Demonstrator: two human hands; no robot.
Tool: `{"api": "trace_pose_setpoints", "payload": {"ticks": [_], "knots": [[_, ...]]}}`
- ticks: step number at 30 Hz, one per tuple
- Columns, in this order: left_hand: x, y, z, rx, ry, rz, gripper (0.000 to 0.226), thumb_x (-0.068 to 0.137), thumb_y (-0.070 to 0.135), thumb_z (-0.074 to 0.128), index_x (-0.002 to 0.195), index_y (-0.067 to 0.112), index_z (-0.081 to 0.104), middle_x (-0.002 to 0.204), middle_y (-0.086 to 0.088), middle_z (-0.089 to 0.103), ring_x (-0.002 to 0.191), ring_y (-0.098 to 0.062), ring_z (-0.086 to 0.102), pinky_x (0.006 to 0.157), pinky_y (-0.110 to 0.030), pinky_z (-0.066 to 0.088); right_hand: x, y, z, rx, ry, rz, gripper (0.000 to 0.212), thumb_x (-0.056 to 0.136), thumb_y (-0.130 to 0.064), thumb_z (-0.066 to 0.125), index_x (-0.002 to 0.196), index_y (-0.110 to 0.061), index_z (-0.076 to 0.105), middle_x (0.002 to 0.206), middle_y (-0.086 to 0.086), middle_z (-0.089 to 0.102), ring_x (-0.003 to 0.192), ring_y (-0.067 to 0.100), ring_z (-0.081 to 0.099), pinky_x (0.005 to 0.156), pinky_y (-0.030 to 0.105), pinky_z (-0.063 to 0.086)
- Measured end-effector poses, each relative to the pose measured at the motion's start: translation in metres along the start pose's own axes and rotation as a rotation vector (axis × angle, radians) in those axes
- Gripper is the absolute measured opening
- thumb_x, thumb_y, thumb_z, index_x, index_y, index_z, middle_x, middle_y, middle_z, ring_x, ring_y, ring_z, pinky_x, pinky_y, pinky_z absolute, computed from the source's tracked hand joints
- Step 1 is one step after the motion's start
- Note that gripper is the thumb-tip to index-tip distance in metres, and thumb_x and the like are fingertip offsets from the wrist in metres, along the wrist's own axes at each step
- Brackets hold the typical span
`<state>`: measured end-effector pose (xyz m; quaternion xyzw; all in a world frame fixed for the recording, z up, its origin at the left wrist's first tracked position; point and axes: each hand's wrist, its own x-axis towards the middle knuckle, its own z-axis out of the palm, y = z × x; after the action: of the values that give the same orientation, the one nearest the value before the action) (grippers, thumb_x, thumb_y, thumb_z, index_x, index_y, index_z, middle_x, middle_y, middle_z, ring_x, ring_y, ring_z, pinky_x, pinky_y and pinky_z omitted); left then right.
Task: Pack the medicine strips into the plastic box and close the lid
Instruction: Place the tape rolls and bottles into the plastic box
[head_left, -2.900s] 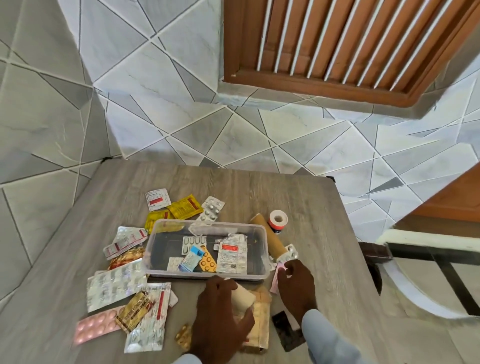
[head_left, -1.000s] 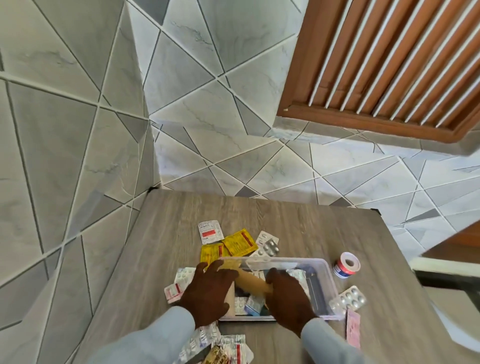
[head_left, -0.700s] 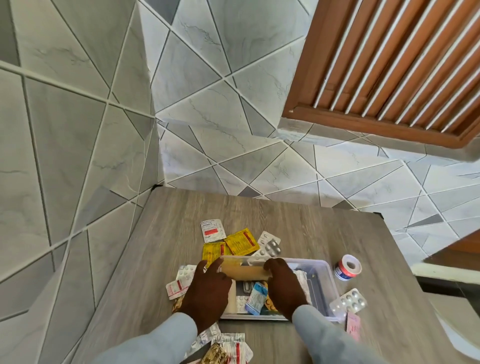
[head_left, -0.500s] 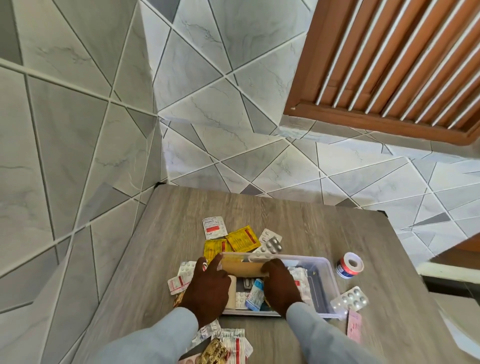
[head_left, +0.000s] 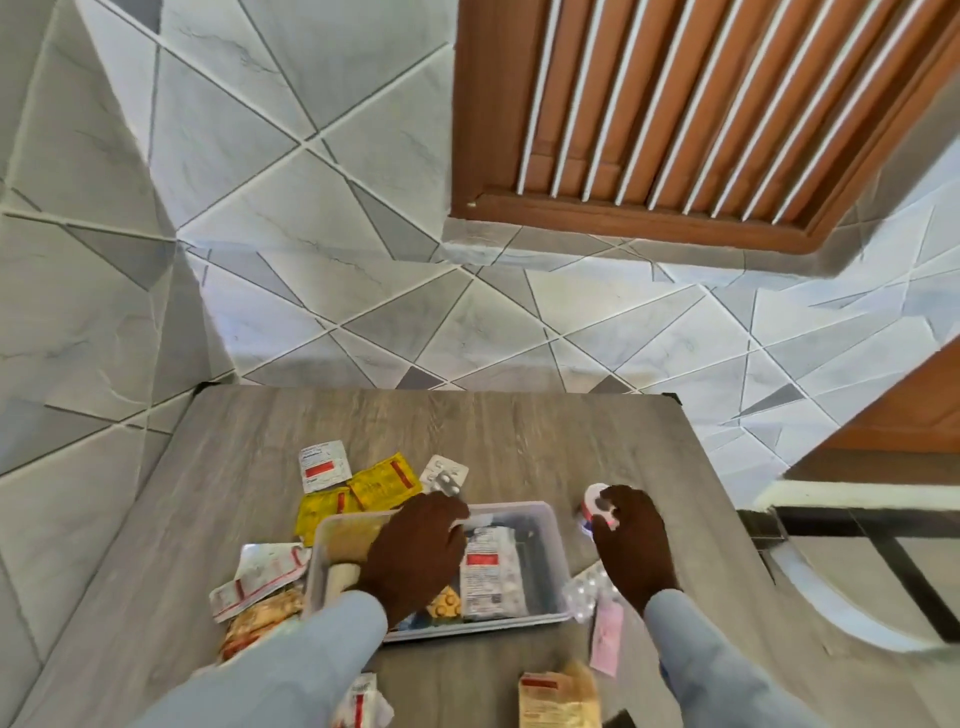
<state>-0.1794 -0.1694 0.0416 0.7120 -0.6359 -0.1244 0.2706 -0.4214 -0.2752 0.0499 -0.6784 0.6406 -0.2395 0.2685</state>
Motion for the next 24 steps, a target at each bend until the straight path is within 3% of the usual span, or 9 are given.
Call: {"api": "trace_pose_setpoints", "payload": {"ticks": [4, 6, 10, 12, 14, 16, 19, 21, 24], "knots": [[0.041, 0.063, 0.049, -0.145, -0.08, -0.076, 0.034, 0.089, 0.029, 0.048, 0.122, 0.026, 0.056, 0.124, 0.004, 0.059, 0.114, -0.015, 0.053, 0.1, -0.025, 0.036, 0.038, 0.042, -0.018, -0.093, -0.192, 0.011, 0.076, 0.068, -0.015, 0.081, 0.135, -0.011, 0.046, 0.133, 0.014, 0.051, 0.125, 0.034, 0.048, 0.107, 0.039, 0.034], [0.057, 0.09, 0.075, -0.266, -0.124, -0.159, 0.037, 0.087, 0.026, 0.053, 0.124, 0.03, 0.053, 0.127, 0.006, 0.056, 0.113, -0.013, 0.054, 0.102, -0.023, 0.038, 0.05, 0.055, -0.014, -0.091, -0.28, -0.014, 0.083, 0.069, -0.021, 0.08, 0.141, -0.016, 0.04, 0.139, 0.012, 0.047, 0.129, 0.033, 0.045, 0.108, 0.039, 0.034], [0.075, 0.129, 0.109, -0.372, -0.184, -0.336, 0.047, 0.091, 0.024, 0.054, 0.136, 0.032, 0.042, 0.142, 0.005, 0.047, 0.126, -0.015, 0.048, 0.109, -0.039, 0.039, 0.067, 0.072, -0.003, -0.101, -0.411, -0.062, 0.075, 0.08, -0.02, 0.068, 0.145, -0.029, 0.032, 0.143, 0.006, 0.044, 0.131, 0.029, 0.042, 0.108, 0.045, 0.038], [0.078, 0.141, 0.111, -0.388, -0.175, -0.384, 0.048, 0.092, 0.021, 0.054, 0.138, 0.029, 0.041, 0.142, 0.003, 0.047, 0.129, -0.017, 0.047, 0.11, -0.04, 0.038, 0.071, 0.074, -0.001, -0.074, -0.426, -0.085, 0.064, 0.082, -0.022, 0.064, 0.141, -0.029, 0.037, 0.133, 0.008, 0.052, 0.125, 0.03, 0.048, 0.104, 0.045, 0.042], [0.077, 0.148, 0.107, -0.408, -0.165, -0.385, 0.047, 0.092, 0.018, 0.055, 0.136, 0.027, 0.043, 0.14, 0.002, 0.049, 0.127, -0.018, 0.048, 0.108, -0.039, 0.04, 0.074, 0.073, -0.003, -0.019, -0.415, -0.108, 0.056, 0.077, -0.038, 0.066, 0.129, -0.03, 0.047, 0.12, 0.005, 0.061, 0.113, 0.027, 0.056, 0.097, 0.043, 0.047], [0.072, 0.15, 0.102, -0.414, -0.161, -0.349, 0.046, 0.092, 0.017, 0.054, 0.135, 0.028, 0.044, 0.139, 0.003, 0.05, 0.126, -0.017, 0.049, 0.109, -0.038, 0.039, 0.076, 0.071, -0.006, 0.059, -0.372, -0.135, 0.05, 0.068, -0.049, 0.071, 0.113, -0.032, 0.055, 0.105, -0.003, 0.065, 0.097, 0.017, 0.063, 0.085, 0.038, 0.052], [0.062, 0.144, 0.094, -0.39, -0.169, -0.3, 0.052, 0.089, 0.021, 0.056, 0.137, 0.034, 0.038, 0.142, 0.008, 0.045, 0.129, -0.014, 0.045, 0.11, -0.032, 0.035, 0.071, 0.056, -0.019, 0.215, -0.223, -0.176, 0.041, 0.068, -0.033, 0.084, 0.098, -0.028, 0.056, 0.089, -0.012, 0.063, 0.08, 0.001, 0.061, 0.068, 0.019, 0.045], [0.058, 0.135, 0.083, -0.362, -0.133, -0.239, 0.06, 0.085, 0.021, 0.061, 0.138, 0.035, 0.036, 0.143, 0.007, 0.044, 0.129, -0.013, 0.042, 0.11, -0.028, 0.032, 0.066, 0.032, -0.029, 0.306, -0.235, -0.165, 0.042, 0.071, -0.029, 0.083, 0.102, -0.028, 0.054, 0.091, -0.017, 0.06, 0.081, 0.0, 0.059, 0.066, 0.015, 0.043], [0.051, 0.104, 0.057, -0.516, -0.082, -0.225, 0.073, 0.077, 0.02, 0.069, 0.14, 0.035, 0.035, 0.137, 0.001, 0.051, 0.123, -0.013, 0.05, 0.106, -0.03, 0.039, 0.055, -0.006, -0.013, 0.383, -0.402, -0.163, 0.035, 0.071, -0.031, 0.072, 0.102, -0.019, 0.063, 0.09, -0.003, 0.067, 0.083, 0.019, 0.067, 0.073, 0.04, 0.056]]}}
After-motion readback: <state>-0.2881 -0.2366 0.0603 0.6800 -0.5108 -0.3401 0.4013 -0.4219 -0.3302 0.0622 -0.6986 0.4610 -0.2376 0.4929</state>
